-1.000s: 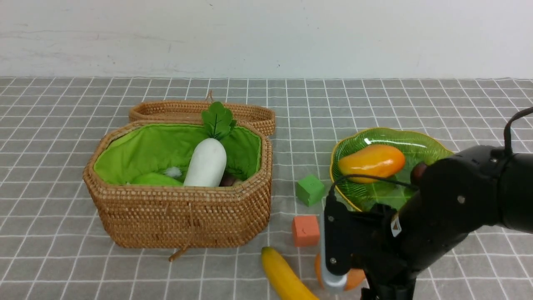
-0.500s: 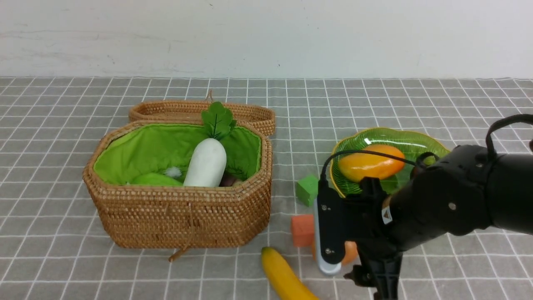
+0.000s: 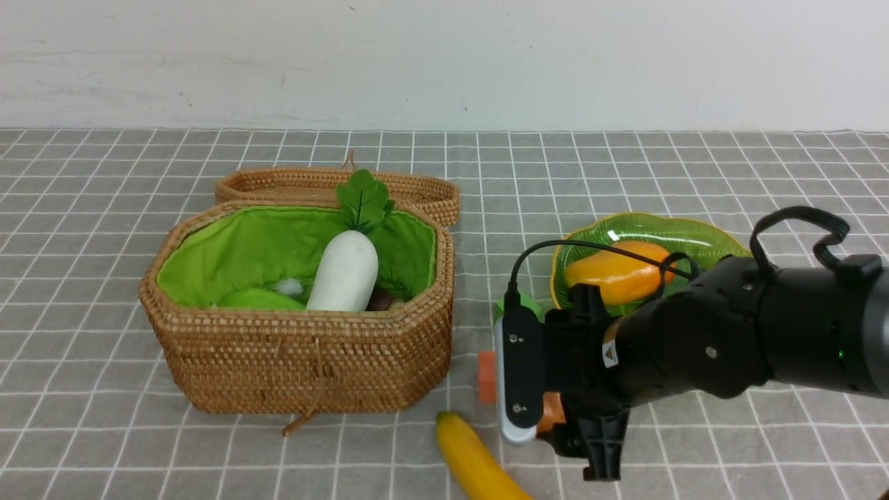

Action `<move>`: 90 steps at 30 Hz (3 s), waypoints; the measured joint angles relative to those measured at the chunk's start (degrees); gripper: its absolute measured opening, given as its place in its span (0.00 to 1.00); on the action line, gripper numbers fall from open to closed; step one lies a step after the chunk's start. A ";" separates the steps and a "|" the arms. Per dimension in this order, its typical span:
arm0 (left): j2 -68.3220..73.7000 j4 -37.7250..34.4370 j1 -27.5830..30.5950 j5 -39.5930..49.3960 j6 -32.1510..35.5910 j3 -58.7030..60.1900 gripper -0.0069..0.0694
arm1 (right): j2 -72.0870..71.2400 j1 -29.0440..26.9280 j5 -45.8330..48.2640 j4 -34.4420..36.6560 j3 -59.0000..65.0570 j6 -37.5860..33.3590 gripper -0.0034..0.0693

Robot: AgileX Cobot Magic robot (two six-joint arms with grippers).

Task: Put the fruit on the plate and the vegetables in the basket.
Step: Use the right arm to grab a potato and put it into the left basket, then use the right arm to grab a banana and put it into the right plate

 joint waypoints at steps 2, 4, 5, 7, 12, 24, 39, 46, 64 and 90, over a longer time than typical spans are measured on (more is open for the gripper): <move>0.00 0.00 0.00 0.00 0.00 0.00 0.40 | 0.05 0.00 0.13 -0.02 -0.07 0.00 0.84; 0.00 0.00 0.00 0.00 0.00 0.00 0.40 | 0.05 0.00 0.62 -0.43 -0.13 0.00 0.82; 0.00 0.00 0.00 0.00 0.00 0.00 0.40 | 0.05 0.00 0.63 -0.44 -0.13 0.00 0.82; 0.00 0.00 0.00 0.00 0.00 0.00 0.40 | 0.05 0.00 1.50 -0.91 -0.35 0.00 0.82; 0.00 0.00 0.00 0.00 0.00 0.00 0.40 | -0.35 0.00 2.74 -1.64 -0.47 0.13 0.81; 0.00 0.00 0.00 0.00 0.00 0.00 0.40 | -1.33 -0.05 17.05 -0.10 -6.05 1.08 0.76; 0.00 0.00 0.00 0.00 0.00 0.00 0.40 | -1.51 -0.05 24.70 4.51 -14.78 2.13 0.70; 0.00 0.00 0.00 0.00 0.00 0.00 0.40 | -1.61 -0.05 27.77 13.32 -28.74 2.58 0.69; 0.00 0.00 0.00 0.00 0.06 0.00 0.40 | 11.16 -0.05 12.32 35.59 -38.02 3.92 0.69; 0.00 0.00 0.00 0.00 0.06 0.00 0.40 | -5.96 0.34 43.86 22.09 -35.10 27.94 0.86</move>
